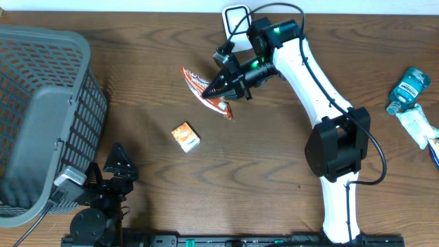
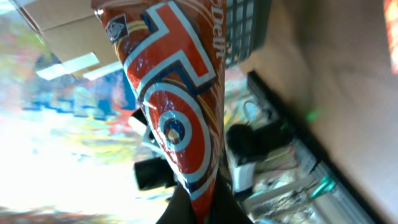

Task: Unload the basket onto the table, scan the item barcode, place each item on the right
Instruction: 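Lift the chocolate bar and hold it under the white scanner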

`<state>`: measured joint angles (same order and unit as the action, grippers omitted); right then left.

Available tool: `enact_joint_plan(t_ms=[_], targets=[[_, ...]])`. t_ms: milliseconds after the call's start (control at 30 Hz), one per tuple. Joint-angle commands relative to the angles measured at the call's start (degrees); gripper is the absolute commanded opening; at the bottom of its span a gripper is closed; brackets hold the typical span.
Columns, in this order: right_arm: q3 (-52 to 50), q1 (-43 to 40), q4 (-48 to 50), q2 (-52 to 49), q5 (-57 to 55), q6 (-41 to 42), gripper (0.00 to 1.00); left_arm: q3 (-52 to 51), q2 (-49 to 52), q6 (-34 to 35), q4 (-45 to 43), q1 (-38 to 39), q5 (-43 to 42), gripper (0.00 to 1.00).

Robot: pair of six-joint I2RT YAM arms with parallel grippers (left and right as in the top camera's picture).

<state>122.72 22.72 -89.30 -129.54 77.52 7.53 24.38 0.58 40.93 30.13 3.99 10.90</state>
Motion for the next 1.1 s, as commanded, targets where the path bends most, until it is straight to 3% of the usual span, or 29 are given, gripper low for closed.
enact_joint_plan(t_ms=[0, 433, 1067], targets=[[0.22, 0.31, -3.04, -0.07, 3.43, 1.86, 0.01, -0.13, -0.37, 0.31, -0.11, 0.28, 0.74, 0.98], [0.22, 0.5, -7.3, -0.07, 3.32, -2.93, 0.01, -0.13, -0.37, 0.31, -0.11, 0.28, 0.74, 0.98], [0.11, 0.83, -8.04, 1.07, -7.37, -6.93, 0.01, -0.13, -0.37, 0.31, -0.11, 0.28, 0.74, 0.98]])
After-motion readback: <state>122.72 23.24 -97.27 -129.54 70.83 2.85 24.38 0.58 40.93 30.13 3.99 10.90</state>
